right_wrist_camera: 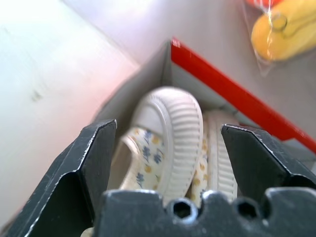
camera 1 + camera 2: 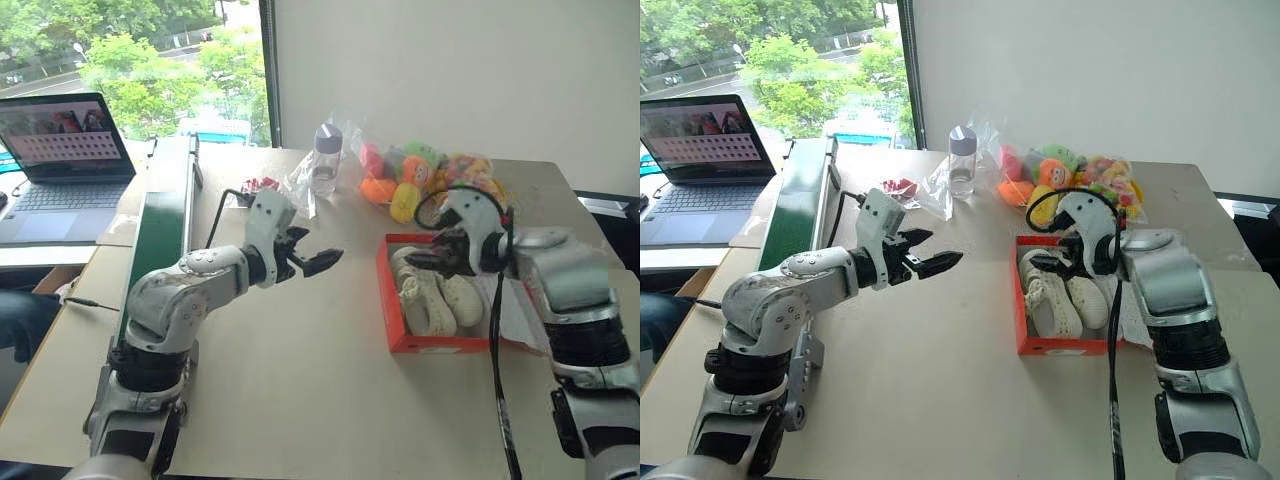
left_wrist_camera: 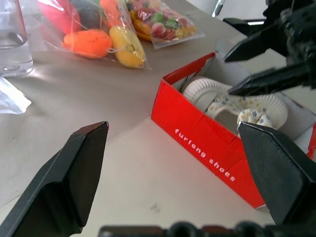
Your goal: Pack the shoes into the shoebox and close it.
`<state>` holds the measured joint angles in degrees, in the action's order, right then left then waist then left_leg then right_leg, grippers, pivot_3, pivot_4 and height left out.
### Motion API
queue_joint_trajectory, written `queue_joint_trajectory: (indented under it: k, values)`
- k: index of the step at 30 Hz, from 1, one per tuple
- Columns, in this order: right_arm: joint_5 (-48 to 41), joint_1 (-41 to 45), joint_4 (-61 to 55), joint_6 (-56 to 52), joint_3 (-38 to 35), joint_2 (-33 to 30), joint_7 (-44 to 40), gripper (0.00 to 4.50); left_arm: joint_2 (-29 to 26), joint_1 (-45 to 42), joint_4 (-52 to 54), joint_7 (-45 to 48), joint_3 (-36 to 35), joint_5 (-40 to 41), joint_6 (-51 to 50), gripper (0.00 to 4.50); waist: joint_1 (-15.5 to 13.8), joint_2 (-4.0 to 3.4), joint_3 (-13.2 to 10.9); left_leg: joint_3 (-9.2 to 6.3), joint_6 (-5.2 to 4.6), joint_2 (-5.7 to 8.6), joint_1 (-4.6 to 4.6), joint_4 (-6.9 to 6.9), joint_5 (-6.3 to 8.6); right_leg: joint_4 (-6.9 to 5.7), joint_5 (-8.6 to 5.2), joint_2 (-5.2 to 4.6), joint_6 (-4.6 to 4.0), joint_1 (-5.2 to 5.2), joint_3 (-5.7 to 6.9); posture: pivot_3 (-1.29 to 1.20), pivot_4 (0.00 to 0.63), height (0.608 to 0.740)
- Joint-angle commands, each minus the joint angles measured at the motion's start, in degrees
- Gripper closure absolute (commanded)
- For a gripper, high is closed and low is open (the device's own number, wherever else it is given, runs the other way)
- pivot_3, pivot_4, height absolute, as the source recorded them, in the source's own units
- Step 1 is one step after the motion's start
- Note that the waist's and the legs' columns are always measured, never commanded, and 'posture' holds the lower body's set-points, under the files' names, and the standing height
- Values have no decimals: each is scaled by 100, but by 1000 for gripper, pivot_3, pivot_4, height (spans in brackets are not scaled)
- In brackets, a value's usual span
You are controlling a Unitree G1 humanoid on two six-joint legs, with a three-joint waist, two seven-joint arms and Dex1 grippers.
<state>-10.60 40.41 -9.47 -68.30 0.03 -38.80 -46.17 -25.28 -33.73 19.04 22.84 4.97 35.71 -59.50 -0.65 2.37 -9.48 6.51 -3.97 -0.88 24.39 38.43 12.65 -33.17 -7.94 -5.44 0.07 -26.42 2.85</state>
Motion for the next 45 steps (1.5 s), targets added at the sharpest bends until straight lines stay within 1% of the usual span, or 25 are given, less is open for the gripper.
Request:
queue_joint_trajectory:
  k: [1,7,11,13,15,16,17,19,21,23,24,27,28,30,32,35,36,39,41,43,45]
  values:
    - [-339,91,-341,-339,-340,-130,74,439,-13,-132,44,204,81,-137,226,0,-1,0,0,0,-1,0,0,0,1,1,0,-1,0,0,0,0,150,740]
    - [-744,-83,-471,-838,-1116,-449,241,439,84,-186,13,486,173,-183,289,0,-30,-9,-6,-1,-6,4,19,10,4,3,0,-9,1,-8,3,0,150,740]
    - [-1079,-561,-1184,-1666,-1947,-682,283,439,15,-194,-80,1045,488,-227,517,0,-47,-11,-6,-3,-16,3,35,19,5,3,1,-7,2,-17,5,0,150,740]
    - [-1286,-606,-1545,-2154,-2418,-720,267,976,-28,-308,-257,1376,684,-329,707,0,-47,-21,-12,-5,-40,1,38,23,-3,1,0,-5,5,-18,7,0,150,740]
    - [-1523,-737,-1820,-2390,-2775,-840,237,1487,-58,-445,-475,1669,861,-465,911,0,-38,-38,-22,-4,-41,2,39,32,-2,1,0,-6,5,-18,5,0,150,740]
    - [-1636,-811,-1899,-2420,-2890,-887,252,1880,-61,-489,-560,1770,912,-518,987,0,-34,-41,-23,-3,-43,2,40,36,-2,1,2,-6,7,-18,4,0,150,740]
    - [-1867,-1131,-2092,-2420,-3143,-1024,180,2150,-81,-595,-733,2022,1039,-618,1175,0,-30,-40,-23,-3,-42,2,39,38,-1,0,2,-6,8,-17,4,0,150,740]
    - [-2330,-1709,-2412,-2420,-3604,-1245,91,2960,-104,-770,-1046,2428,1238,-787,1489,0,-76,-40,-23,-10,-40,1,34,40,0,1,0,-3,9,-7,9,0,150,740]
    - [-3039,-2426,-2712,-2420,-4415,-1306,45,3541,-95,-1013,-1519,2857,1469,-1047,1912,0,-89,-41,-24,-14,-33,1,31,40,5,2,-3,-3,11,-1,13,0,150,740]
    - [-3664,-3251,-2944,-2420,-5252,-1189,190,4327,-37,-1248,-2021,3223,1656,-1310,2350,0,-135,-43,-23,-12,-37,2,33,43,7,3,-3,-4,12,-1,11,0,150,740]
    - [-3911,-3627,-3029,-2420,-5571,-1074,301,4459,12,-1327,-2210,3355,1699,-1389,2500,0,-151,-43,-23,-12,-44,3,33,45,6,4,-3,-5,12,0,10,0,150,740]
    - [-4359,-4738,-3347,-2420,-6320,-462,602,4459,108,-1504,-2699,3784,1835,-1649,2957,0,-166,-43,-23,-16,-48,2,31,47,7,7,-3,-5,14,7,11,0,150,740]
    - [-4306,-4997,-3448,-2420,-6480,-86,755,4459,110,-1564,-2877,3944,1914,-1790,3156,0,-167,-43,-23,-18,-48,2,31,47,8,7,-4,-4,15,8,12,0,150,740]
    - [-4234,-5176,-3445,-2338,-6730,770,1037,4459,69,-1649,-3099,4195,2081,-2092,3508,0,-133,-47,-21,-17,-43,2,30,48,11,5,-4,-4,15,7,9,0,150,740]
    - [-4061,-5511,-3385,-2067,-6561,1276,1255,4459,61,-1703,-3221,4276,2093,-2279,3711,0,-107,-52,-18,-15,-31,0,28,50,18,4,-1,-2,19,5,1,0,150,740]
    - [-4026,-5778,-3181,-1756,-6400,1605,1374,4459,100,-1709,-3146,4240,1941,-2340,3663,0,-57,-93,-12,-16,-28,0,28,52,20,4,0,-10,21,6,-1,0,150,740]
    - [-3987,-5837,-3073,-1604,-6317,1691,1400,4459,86,-1697,-3082,4232,1906,-2369,3652,0,-26,-97,-10,-15,-29,1,27,52,20,4,1,-17,24,6,-5,0,150,740]
    - [-3719,-5970,-2542,-976,-5880,1848,1450,4459,-5,-1657,-2763,4185,1773,-2370,3438,0,12,-98,-9,-15,-29,1,25,52,20,4,3,-17,26,6,-5,0,150,740]
    - [-3561,-5886,-2076,-537,-5624,1901,1471,4459,-94,-1644,-2528,4173,1653,-2330,3242,0,28,-101,-8,-16,-28,1,24,50,21,4,3,-16,26,5,-4,0,150,740]
    - [-3144,-5753,-1271,166,-5076,1853,1366,4459,-184,-1699,-2290,4130,1462,-2262,3005,0,39,-108,-6,-16,-28,1,24,47,21,4,3,-14,26,3,-4,0,150,740]
    - [-2926,-5607,-704,663,-4777,1834,1322,4459,-227,-1754,-2157,4115,1338,-2226,2829,0,47,-114,-6,-15,-29,2,24,47,20,4,3,-9,26,3,-4,0,150,740]
